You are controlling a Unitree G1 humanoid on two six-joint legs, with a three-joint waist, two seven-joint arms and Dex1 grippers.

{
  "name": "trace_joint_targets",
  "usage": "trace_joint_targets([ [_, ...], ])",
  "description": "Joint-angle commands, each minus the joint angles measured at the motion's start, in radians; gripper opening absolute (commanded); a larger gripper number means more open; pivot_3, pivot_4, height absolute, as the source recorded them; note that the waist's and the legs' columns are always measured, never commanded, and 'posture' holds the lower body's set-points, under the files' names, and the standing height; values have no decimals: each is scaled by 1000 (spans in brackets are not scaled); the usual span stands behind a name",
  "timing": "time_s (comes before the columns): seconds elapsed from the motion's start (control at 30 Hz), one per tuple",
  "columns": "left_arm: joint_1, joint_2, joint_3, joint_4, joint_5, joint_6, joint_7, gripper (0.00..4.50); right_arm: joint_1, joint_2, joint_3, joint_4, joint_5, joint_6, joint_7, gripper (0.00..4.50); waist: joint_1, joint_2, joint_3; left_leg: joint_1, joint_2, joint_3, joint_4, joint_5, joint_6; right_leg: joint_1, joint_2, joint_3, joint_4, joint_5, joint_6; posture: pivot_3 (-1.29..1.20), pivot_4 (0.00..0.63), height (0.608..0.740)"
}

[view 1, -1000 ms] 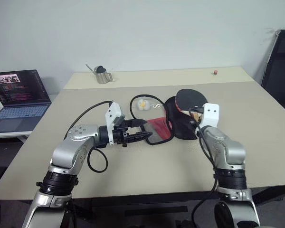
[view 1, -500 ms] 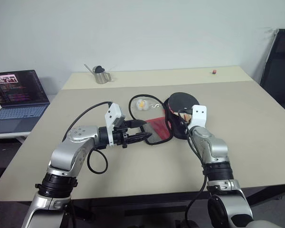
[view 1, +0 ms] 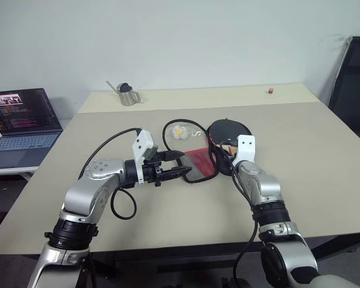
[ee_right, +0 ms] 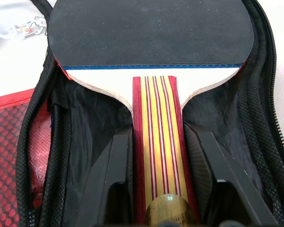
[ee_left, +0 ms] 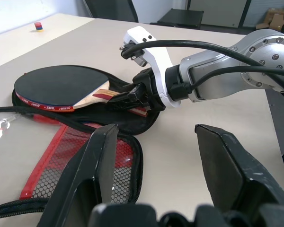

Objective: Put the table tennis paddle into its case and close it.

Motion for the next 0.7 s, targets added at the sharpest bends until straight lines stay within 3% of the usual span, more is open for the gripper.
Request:
trace_joint_targets([
  [0.03,-3,3,18,-47,-19,-3,1,2837,-42,10,14,-30,-3,-20,-1,1188,0,0,0,0,0,0,0,0,0,0,0,0,0,0,0,0,150,740],
  [0.1,-3,3,17,-48,-19,-2,1,2837,-43,15,12,-36,2,-19,2,1188,0,0,0,0,0,0,0,0,0,0,0,0,0,0,0,0,150,740],
  [0.4,-1,1,17,-50,-20,1,3,2837,-37,26,4,-80,5,-5,-10,4296,0,0,0,0,0,0,0,0,0,0,0,0,0,0,0,0,150,740],
  [0.6,11,4,38,-45,-13,1,27,2837,-20,6,21,-248,51,120,67,4455,0,0,0,0,0,0,0,0,0,0,0,0,0,0,0,0,150,740],
  [0.7,17,6,54,-10,20,-18,75,2837,12,-63,60,-436,143,215,242,4455,1,0,0,0,1,0,0,-1,1,0,0,0,0,0,0,0,150,740],
])
